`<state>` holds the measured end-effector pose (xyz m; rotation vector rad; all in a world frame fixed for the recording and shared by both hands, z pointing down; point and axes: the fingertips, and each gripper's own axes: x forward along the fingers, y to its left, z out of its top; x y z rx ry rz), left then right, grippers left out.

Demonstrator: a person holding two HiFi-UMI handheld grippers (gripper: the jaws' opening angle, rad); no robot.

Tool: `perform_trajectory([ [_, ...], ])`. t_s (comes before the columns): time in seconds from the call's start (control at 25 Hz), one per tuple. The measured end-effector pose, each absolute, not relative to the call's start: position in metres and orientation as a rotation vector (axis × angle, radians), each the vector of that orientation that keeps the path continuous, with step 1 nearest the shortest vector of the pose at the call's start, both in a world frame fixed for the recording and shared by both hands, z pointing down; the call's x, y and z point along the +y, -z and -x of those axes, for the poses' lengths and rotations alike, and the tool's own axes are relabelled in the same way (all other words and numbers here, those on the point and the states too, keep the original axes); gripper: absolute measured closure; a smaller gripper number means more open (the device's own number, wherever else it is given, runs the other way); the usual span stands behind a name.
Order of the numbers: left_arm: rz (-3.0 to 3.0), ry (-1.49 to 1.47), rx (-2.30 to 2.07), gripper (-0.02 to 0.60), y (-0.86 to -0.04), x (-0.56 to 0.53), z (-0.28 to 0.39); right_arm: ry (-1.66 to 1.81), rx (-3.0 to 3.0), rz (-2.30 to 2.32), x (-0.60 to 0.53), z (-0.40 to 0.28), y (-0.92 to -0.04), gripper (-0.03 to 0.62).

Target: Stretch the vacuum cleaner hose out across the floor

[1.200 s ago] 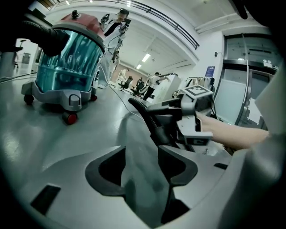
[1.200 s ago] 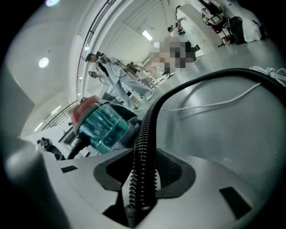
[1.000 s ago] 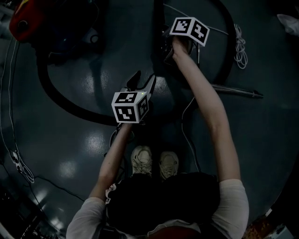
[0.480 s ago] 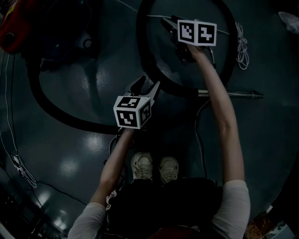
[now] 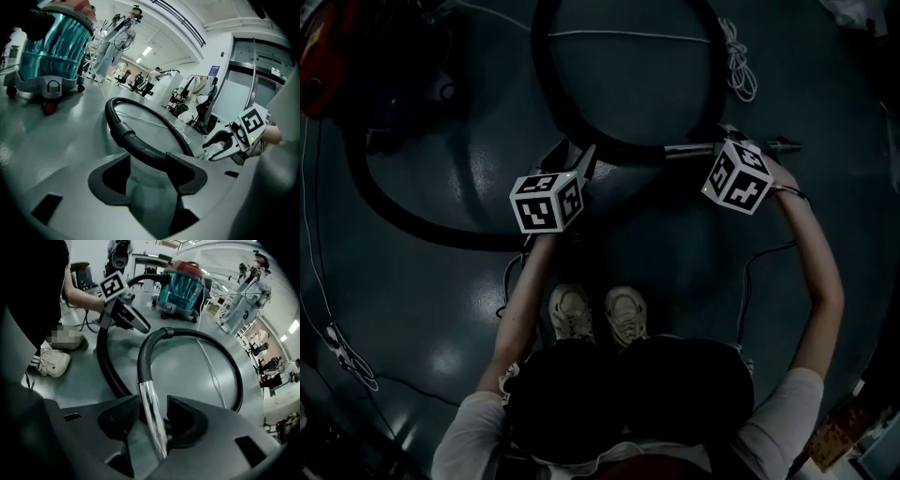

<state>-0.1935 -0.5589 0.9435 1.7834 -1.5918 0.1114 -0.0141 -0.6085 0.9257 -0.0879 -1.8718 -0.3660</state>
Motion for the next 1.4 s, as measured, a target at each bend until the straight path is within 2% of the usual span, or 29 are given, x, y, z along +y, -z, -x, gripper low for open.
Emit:
perform_trajectory([
  [0.36, -1.854, -0.175, -1.545, 0.360, -0.934, -0.553, 0.147, 0.548, -1.597, 0.200, -0.618, -0.005, -0.987, 0.428],
  [0.6, -1.835, -0.151, -1.514, 0.360, -0.936, -0.553, 0.152, 0.204, -1.655, 0.217, -0.593, 0.003, -0.986, 0.422],
  [0.88, -1.833, -0.080, -1.600, 0.360, -0.910, -0.557, 0.176, -0.233, -1.996, -0.073, -0.587, 0.070, -0.967, 0.410],
  [1.12, -1.815, -0.015, -1.630, 0.360, -0.885, -0.571, 0.196, -0.459, -2.373, -0.243, -0.616, 0.142, -0.876, 0.413],
  [1.28, -1.847, 0.095, -1.549, 0.360, -0.872, -0.575, 0.192, -0.654, -2.482, -0.291, -0.628, 0.151, -0.835, 0.424],
  [1.4, -1.928, 0.261, -1.328, 0.360, -0.854, -0.584, 0.164, -0.654, -2.483, -0.283, -0.623, 0.152, -0.832, 0.427],
])
